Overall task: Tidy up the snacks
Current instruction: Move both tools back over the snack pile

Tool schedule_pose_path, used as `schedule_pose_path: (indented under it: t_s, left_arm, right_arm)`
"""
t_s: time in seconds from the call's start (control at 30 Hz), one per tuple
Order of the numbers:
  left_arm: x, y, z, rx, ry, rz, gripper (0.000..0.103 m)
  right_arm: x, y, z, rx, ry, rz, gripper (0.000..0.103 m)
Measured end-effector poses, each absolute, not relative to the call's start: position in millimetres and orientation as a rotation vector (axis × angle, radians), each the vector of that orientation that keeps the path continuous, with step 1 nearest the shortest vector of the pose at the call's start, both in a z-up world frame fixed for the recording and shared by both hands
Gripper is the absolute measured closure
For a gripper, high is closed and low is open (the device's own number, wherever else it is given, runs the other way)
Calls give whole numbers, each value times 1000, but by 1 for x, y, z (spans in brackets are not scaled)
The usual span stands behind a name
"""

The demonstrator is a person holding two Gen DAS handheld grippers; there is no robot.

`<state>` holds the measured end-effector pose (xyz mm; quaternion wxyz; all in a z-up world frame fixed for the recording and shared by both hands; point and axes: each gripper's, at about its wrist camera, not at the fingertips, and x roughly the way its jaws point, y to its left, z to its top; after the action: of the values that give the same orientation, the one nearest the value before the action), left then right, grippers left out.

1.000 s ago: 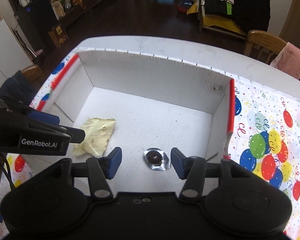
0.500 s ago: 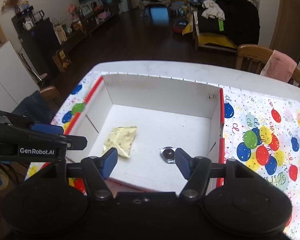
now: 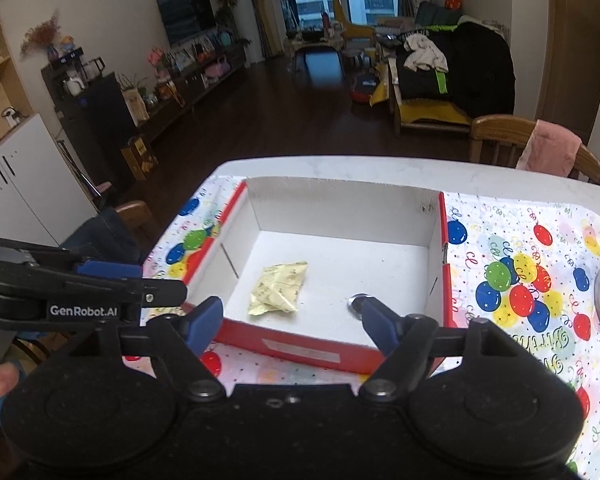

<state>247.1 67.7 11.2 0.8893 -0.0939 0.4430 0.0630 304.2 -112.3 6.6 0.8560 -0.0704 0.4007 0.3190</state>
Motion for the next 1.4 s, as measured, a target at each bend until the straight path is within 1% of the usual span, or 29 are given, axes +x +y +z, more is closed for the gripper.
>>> schedule_pose_path:
  t_s: [0.07, 0.3, 0.33, 0.4, 0.5, 0.6, 0.63, 0.7, 0.83, 0.93, 1.2, 1.3, 1.4]
  left_arm:
    - [238, 66, 14, -195, 901, 129, 45]
    - [208, 59, 19, -176, 862, 113, 44]
    - [204, 58, 20, -174, 856, 109, 43]
    - [194, 57, 21, -171, 840, 108, 38]
    - [180, 56, 22, -176, 814, 112, 37]
    - [168, 56, 22, -176, 796, 112, 36]
    - [165, 55, 22, -176, 790, 112, 35]
    - [157, 55, 20, -180, 784, 109, 28]
    - [143, 53, 15, -176, 777, 104, 26]
    - [131, 55, 10, -181, 764, 106, 22]
    - [105, 64, -12, -229, 789, 164, 21]
    - [94, 65, -21, -247, 796, 188, 21]
    - [85, 69, -33, -283, 821, 212, 21]
  right_arm:
    - [295, -115, 10, -143, 826, 683, 22]
    - [272, -126, 13, -113, 792, 696, 17]
    - [269, -127, 14, -109, 788, 694, 15]
    - [263, -130, 15, -101, 779, 695, 14]
    - [252, -133, 16, -96, 759, 692, 13]
    - [241, -137, 15, -93, 745, 702, 8]
    - [237, -138, 15, -94, 738, 702, 5]
    - [231, -142, 13, -91, 727, 707, 5]
    - [220, -147, 9, -79, 720, 715, 2]
    - [212, -153, 6, -65, 691, 689, 1]
    - [203, -168, -16, -75, 701, 586, 0]
    - [199, -174, -31, -84, 709, 538, 0]
    - [196, -178, -53, -109, 754, 499, 1]
